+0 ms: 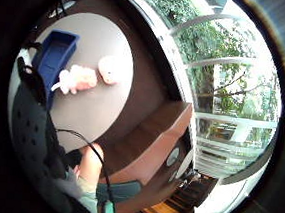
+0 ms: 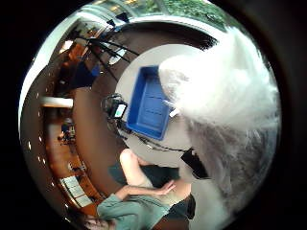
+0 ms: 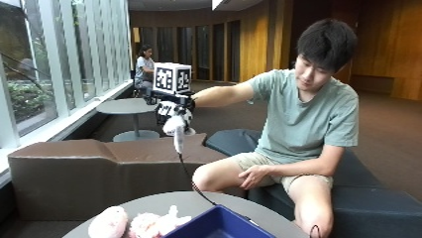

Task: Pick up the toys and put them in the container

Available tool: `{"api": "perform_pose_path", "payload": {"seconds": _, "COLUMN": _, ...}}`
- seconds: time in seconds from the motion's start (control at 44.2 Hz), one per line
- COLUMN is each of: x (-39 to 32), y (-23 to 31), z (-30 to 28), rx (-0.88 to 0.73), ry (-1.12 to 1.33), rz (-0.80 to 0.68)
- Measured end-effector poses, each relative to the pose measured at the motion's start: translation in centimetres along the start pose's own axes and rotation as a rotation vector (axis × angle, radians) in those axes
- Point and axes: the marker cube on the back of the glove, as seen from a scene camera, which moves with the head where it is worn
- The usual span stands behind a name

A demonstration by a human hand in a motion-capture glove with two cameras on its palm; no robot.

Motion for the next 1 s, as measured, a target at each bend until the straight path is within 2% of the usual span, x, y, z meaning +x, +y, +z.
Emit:
{"api": "perform_pose_path", "payload": {"seconds": 0.181, "x": -6.0, "y": -2.4, "z": -3.2, "rx": 0.12, "ry": -0.034, "rz": -0.046}}
{"api": "perform_pose_path", "payload": {"seconds": 0.385, "x": -11.4, "y": -4.6, "z": -3.1, "rx": 0.188, "ry": -0.129, "rz": -0.072}}
{"api": "perform_pose_path", "payload": {"seconds": 0.543, "x": -14.9, "y": -6.1, "z": -0.7, "rx": 0.143, "ry": -0.119, "rz": -0.095}}
{"api": "perform_pose_path", "payload": {"seconds": 0.905, "x": -18.1, "y": -7.4, "z": 6.1, "rx": 0.043, "ry": -0.04, "rz": -0.033}}
{"api": "perform_pose_path", "payload": {"seconds": 0.996, "x": -18.2, "y": -7.3, "z": 7.2, "rx": -0.062, "ry": -0.018, "rz": 0.0}}
